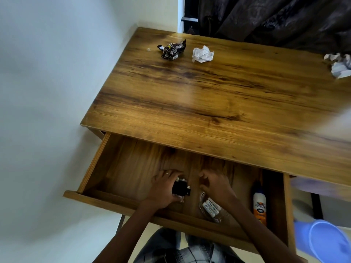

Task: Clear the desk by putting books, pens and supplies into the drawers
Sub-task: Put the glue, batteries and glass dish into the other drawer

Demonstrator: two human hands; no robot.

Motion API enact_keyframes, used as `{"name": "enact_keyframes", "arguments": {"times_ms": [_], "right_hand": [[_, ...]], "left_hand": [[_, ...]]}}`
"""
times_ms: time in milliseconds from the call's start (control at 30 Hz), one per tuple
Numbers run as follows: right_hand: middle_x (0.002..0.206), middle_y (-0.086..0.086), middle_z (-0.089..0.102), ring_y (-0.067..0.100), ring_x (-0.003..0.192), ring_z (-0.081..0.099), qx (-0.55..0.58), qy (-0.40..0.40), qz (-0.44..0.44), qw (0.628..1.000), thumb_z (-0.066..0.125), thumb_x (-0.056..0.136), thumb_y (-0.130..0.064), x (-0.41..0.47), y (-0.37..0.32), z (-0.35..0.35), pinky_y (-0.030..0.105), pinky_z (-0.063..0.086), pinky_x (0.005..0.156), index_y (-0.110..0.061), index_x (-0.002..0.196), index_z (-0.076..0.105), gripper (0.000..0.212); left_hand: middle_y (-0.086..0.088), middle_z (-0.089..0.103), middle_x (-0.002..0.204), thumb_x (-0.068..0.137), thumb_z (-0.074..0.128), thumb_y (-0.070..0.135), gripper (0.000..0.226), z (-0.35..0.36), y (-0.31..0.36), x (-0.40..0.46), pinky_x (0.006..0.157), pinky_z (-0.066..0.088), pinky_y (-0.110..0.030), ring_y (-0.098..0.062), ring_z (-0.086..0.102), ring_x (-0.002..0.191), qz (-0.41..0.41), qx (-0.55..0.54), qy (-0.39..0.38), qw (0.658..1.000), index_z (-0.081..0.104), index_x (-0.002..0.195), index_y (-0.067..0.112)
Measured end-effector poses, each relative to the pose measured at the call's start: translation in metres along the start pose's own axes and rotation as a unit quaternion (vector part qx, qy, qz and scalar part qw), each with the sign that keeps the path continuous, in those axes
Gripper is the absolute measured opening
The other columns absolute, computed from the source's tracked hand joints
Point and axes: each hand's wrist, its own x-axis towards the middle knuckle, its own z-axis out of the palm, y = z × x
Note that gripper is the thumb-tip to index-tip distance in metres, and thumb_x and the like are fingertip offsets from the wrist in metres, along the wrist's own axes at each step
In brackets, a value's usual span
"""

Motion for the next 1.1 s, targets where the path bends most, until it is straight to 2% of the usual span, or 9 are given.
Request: {"name": "enact_keyframes", "arguments": {"times_ms": [100, 200, 367, 533, 633, 700, 767, 867, 1100], "right_hand": [[0.107, -0.003, 0.064, 0.017, 0.105, 0.054, 0.007, 0.001, 0.007, 1.000, 0.064, 0.081, -0.016, -0.005, 0.001, 0.000, 0.032, 0.043, 0.086, -0.018, 0.105, 0.063, 0.024], [0.109, -0.003, 0.063, 0.018, 0.107, 0.052, 0.007, 0.004, 0.009, 1.000, 0.061, 0.083, -0.017, -0.010, -0.002, 0.001, 0.033, 0.042, 0.089, -0.018, 0.106, 0.063, 0.022], [0.108, -0.002, 0.063, 0.019, 0.107, 0.051, 0.013, 0.014, 0.016, 1.000, 0.057, 0.086, -0.021, -0.015, -0.008, 0.000, 0.033, 0.039, 0.088, -0.018, 0.104, 0.062, 0.019], [0.110, -0.009, 0.056, 0.009, 0.108, 0.044, 0.023, 0.025, -0.011, 0.999, 0.049, 0.092, -0.035, -0.033, -0.031, -0.018, 0.023, 0.033, 0.087, -0.025, 0.110, 0.058, 0.022], [0.121, -0.016, 0.046, 0.002, 0.117, 0.035, 0.012, 0.005, -0.046, 0.999, 0.039, 0.085, -0.064, -0.052, -0.049, -0.034, 0.020, 0.028, 0.094, -0.032, 0.120, 0.051, 0.049], [0.137, -0.020, 0.030, 0.000, 0.129, 0.018, -0.015, -0.033, -0.054, 0.998, 0.030, 0.070, -0.086, -0.066, -0.053, -0.036, 0.027, 0.022, 0.106, -0.036, 0.134, 0.039, 0.082], [0.150, -0.014, 0.020, 0.010, 0.138, 0.009, -0.108, -0.038, -0.082, 0.990, 0.029, 0.057, -0.096, -0.074, -0.050, -0.029, 0.042, 0.019, 0.112, -0.033, 0.142, 0.031, 0.105], [0.150, 0.007, 0.031, 0.031, 0.137, 0.022, -0.202, -0.079, -0.061, 0.974, 0.026, 0.045, -0.101, -0.079, -0.044, -0.018, 0.052, 0.013, 0.109, -0.022, 0.140, 0.039, 0.124], [0.153, 0.014, 0.023, 0.039, 0.140, 0.015, -0.210, -0.067, -0.022, 0.975, 0.033, 0.033, -0.100, -0.071, -0.047, -0.020, 0.054, 0.004, 0.108, -0.019, 0.147, 0.025, 0.140]], "left_hand": [[0.009, 0.025, 0.150, 0.069, 0.074, 0.051, 0.092, 0.005, 0.002, 0.004, 0.108, 0.019, -0.040, -0.019, 0.019, 0.137, 0.025, 0.072, -0.022, 0.997, 0.023, 0.145, 0.036], [0.009, 0.027, 0.148, 0.071, 0.073, 0.048, 0.086, 0.009, 0.002, 0.008, 0.106, 0.020, -0.038, -0.019, 0.022, 0.135, 0.039, 0.119, -0.005, 0.992, 0.027, 0.144, 0.035], [0.009, 0.028, 0.148, 0.071, 0.071, 0.051, 0.086, 0.009, 0.003, 0.004, 0.106, 0.021, -0.037, -0.018, 0.024, 0.134, 0.042, 0.102, 0.014, 0.994, 0.028, 0.144, 0.034], [0.009, 0.039, 0.141, 0.078, 0.036, 0.067, 0.070, -0.001, 0.013, -0.021, 0.109, 0.029, -0.040, -0.015, 0.034, 0.131, 0.071, 0.039, 0.087, 0.993, 0.039, 0.138, 0.031], [0.009, 0.049, 0.136, 0.085, 0.040, 0.060, 0.057, 0.002, 0.017, -0.042, 0.105, 0.037, -0.043, -0.012, 0.040, 0.127, 0.107, 0.021, 0.179, 0.978, 0.048, 0.131, 0.029], [0.008, 0.042, 0.144, 0.090, 0.036, 0.061, 0.058, 0.007, 0.017, -0.053, 0.112, 0.025, -0.040, -0.011, 0.030, 0.133, 0.109, 0.035, 0.192, 0.975, 0.041, 0.137, 0.028], [0.006, 0.031, 0.151, 0.093, 0.028, 0.061, 0.062, 0.010, 0.014, -0.059, 0.114, 0.012, -0.036, -0.013, 0.022, 0.139, 0.114, 0.079, 0.179, 0.974, 0.033, 0.144, 0.025], [0.004, 0.022, 0.156, 0.094, 0.026, 0.059, 0.066, 0.006, 0.012, -0.062, 0.116, 0.003, -0.035, -0.016, 0.016, 0.144, 0.109, 0.104, 0.172, 0.974, 0.029, 0.148, 0.021], [0.000, 0.020, 0.158, 0.092, 0.027, 0.058, 0.068, 0.001, 0.015, -0.056, 0.113, 0.010, -0.043, -0.019, 0.014, 0.145, 0.117, 0.117, 0.177, 0.970, 0.026, 0.149, 0.019]]}}
